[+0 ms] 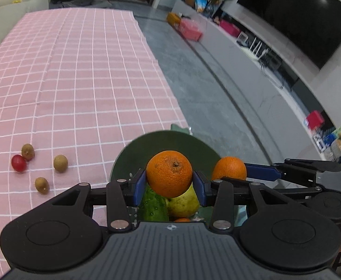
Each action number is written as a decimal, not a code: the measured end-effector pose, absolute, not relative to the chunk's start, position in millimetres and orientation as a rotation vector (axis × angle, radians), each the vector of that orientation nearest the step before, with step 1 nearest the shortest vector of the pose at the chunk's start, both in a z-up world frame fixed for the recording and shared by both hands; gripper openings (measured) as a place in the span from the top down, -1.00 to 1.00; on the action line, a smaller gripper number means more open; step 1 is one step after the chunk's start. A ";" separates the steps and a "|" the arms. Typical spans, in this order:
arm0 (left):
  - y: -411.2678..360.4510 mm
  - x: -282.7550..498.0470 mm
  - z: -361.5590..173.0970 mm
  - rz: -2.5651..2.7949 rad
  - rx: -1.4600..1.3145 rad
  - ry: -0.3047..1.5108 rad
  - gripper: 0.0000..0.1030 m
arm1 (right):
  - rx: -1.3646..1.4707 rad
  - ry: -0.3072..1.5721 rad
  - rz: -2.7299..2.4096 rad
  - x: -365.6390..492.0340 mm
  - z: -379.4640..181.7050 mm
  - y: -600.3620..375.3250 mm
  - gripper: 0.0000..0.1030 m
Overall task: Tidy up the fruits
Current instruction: 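Carry both held oranges with both tools over the green colander, then open both tools to release the oranges into the colander, then move both tools back toward the red tomato and small brown fruits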
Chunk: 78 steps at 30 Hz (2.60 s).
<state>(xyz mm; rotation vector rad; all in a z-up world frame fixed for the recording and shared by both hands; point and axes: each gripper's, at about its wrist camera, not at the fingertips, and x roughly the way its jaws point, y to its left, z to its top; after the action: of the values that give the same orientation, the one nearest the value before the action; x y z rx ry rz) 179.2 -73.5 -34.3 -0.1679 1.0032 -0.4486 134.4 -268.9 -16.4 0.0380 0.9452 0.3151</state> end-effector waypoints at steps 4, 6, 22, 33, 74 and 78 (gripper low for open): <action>-77.0 190.0 -49.1 -0.424 -0.143 1.039 0.05 | 0.022 0.972 0.327 145.8 -32.6 -263.9 0.21; -76.4 194.8 -52.9 -0.393 -0.126 1.053 0.05 | 0.016 0.980 0.333 153.9 -40.2 -260.4 0.21; -72.6 214.7 -77.2 -0.343 -0.095 1.158 0.05 | 0.002 1.028 0.363 208.0 -92.4 -244.7 0.20; -75.3 217.4 -77.6 -0.347 -0.093 1.156 0.05 | -0.005 1.031 0.364 210.1 -98.9 -243.1 0.17; -9.3 148.5 -17.1 -0.209 -0.074 0.918 -0.15 | 0.066 0.817 0.299 127.6 -19.7 -221.4 -0.58; 11.5 137.2 -13.9 -0.150 -0.093 0.885 -0.15 | 0.078 0.808 0.332 119.9 -12.2 -203.7 -0.68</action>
<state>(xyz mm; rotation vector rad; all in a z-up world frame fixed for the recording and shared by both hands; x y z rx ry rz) 137.2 11.5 -13.9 -0.0925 0.8848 -0.1502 119.9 -203.7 -12.2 0.0775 0.8077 0.3323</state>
